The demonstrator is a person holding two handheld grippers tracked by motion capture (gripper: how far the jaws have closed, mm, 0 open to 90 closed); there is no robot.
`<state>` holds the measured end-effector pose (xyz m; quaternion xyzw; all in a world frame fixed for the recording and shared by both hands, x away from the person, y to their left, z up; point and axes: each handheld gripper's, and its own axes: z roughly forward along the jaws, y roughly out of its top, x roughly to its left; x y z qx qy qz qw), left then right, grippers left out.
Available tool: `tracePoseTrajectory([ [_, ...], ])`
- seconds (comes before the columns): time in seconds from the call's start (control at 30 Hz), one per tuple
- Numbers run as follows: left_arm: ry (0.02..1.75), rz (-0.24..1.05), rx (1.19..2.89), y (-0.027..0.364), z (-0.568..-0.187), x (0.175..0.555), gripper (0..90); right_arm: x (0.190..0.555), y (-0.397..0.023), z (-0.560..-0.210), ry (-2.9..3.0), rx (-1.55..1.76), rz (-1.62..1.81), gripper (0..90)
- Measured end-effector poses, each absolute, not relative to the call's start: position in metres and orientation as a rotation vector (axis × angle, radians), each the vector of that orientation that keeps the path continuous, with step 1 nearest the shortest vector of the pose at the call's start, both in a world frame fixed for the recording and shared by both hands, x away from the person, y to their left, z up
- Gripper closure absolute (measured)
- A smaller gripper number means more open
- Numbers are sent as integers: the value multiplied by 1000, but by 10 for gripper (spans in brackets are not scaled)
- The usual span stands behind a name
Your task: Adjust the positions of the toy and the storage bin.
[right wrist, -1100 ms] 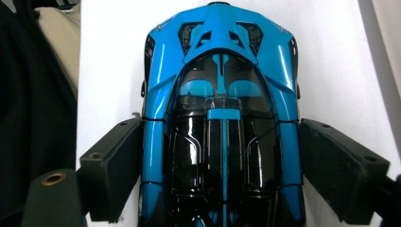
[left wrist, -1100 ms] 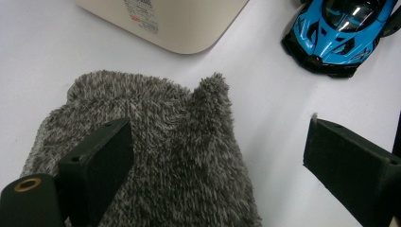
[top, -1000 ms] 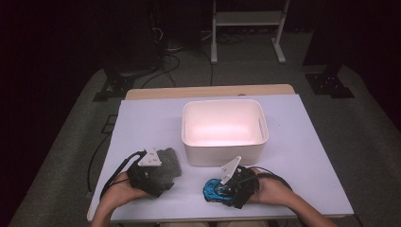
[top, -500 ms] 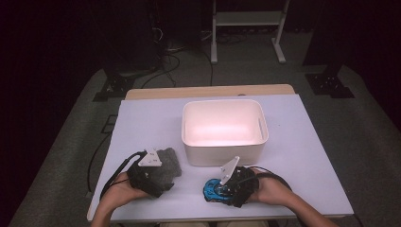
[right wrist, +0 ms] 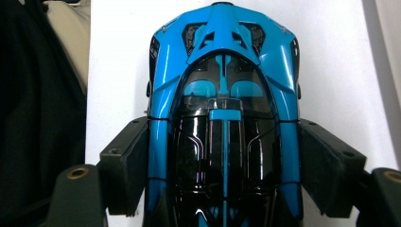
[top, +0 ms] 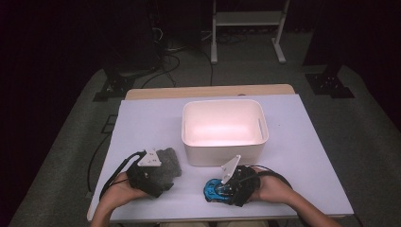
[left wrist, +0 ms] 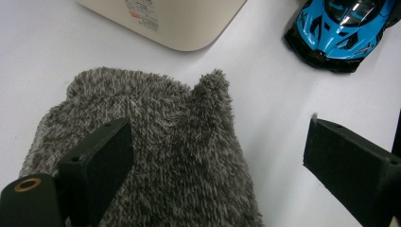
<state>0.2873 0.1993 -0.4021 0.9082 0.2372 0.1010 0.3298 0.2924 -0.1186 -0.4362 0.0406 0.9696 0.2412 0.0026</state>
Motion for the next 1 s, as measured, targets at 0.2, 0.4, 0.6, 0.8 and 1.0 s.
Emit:
tracePoseTrajectory([
  [0.2,622,259,2375,199,-403,287,87,294,-121,-429,3039,120,767,269],
  [0.4,622,259,2376,199,-403,287,87,294,-121,-426,3041,104,756,269],
  [0.6,615,257,2379,198,-403,287,87,293,-119,-426,3045,98,747,269],
  [0.8,618,256,2378,199,-403,287,87,292,-118,-433,3046,119,738,267],
  [1.0,616,256,2381,198,-403,287,87,290,-117,-433,3042,136,709,262],
])
